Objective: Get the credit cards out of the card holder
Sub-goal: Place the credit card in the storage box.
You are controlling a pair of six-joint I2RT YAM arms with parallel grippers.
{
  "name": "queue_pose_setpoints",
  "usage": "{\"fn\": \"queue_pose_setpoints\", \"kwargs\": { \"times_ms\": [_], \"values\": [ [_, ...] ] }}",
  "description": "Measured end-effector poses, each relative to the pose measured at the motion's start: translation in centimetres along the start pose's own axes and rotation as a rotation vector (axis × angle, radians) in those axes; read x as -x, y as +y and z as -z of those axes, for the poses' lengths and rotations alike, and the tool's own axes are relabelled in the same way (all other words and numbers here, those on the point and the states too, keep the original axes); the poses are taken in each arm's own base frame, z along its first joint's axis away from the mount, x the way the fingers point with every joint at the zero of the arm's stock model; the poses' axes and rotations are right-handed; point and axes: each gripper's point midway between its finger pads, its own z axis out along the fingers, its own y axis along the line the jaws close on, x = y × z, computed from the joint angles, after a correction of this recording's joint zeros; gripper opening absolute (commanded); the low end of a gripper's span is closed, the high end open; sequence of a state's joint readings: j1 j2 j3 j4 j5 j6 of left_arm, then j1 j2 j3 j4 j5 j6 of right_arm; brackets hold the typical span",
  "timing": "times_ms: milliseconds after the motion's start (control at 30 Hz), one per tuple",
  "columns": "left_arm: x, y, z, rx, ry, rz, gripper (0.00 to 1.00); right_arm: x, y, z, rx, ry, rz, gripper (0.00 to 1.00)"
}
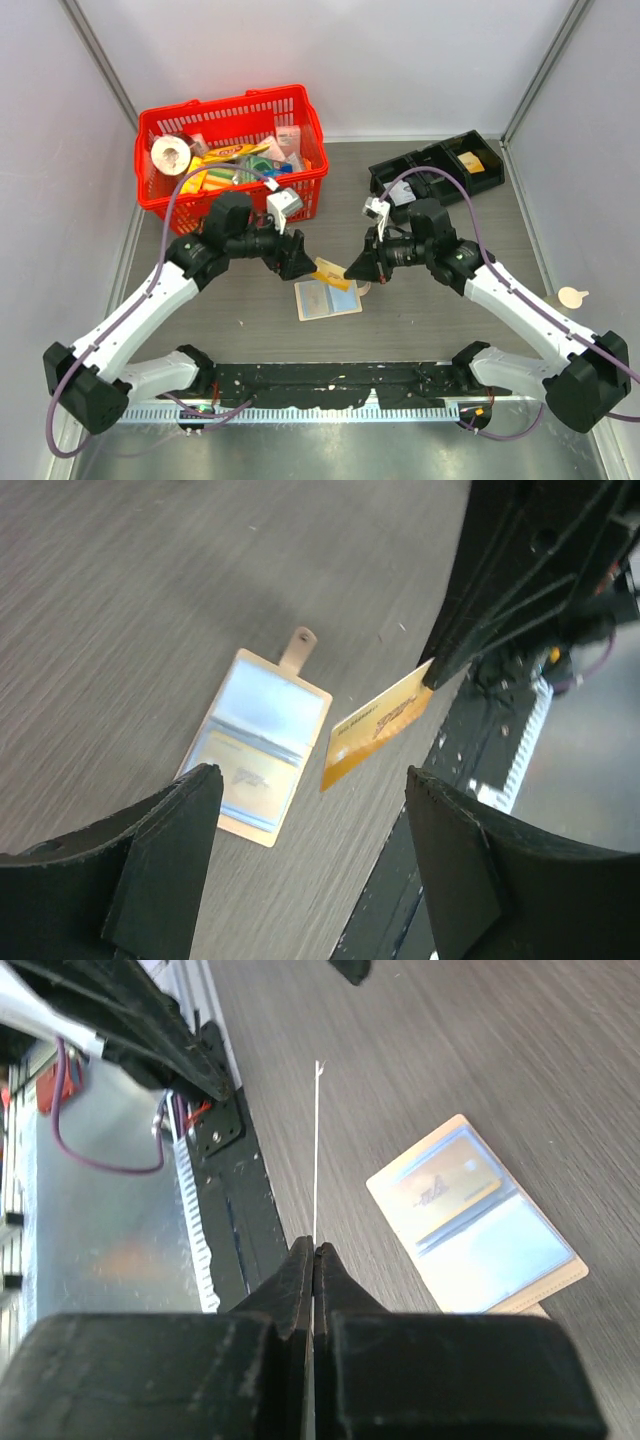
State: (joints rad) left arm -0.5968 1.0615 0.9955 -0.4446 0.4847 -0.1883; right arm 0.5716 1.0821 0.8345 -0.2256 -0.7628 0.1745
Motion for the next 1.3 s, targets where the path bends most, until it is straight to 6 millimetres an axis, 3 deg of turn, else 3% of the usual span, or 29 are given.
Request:
{"fn": "queue_pose_setpoints", "kwargs": {
  "times_ms": [300, 767, 1300],
  "values": [
    [-1.0, -3.2, -1.5, -0.329, 0.179, -0.141, 0.56, -0.3, 1.8, 1.1, 0.121, 0.128, 0.2, 0.01],
    [-1.5, -5.2, -0.9, -0.475, 0.186, -0.148, 0.37, -1.4, 2.1, 1.1, 0.182, 0.178, 0.224, 0.01],
    [-2.0, -5.7, -1.2, -0.493, 0.203, -0.148, 0.38, -1.7, 2.1, 1.0, 0.197, 0.186, 0.211, 0.01]
  ]
}}
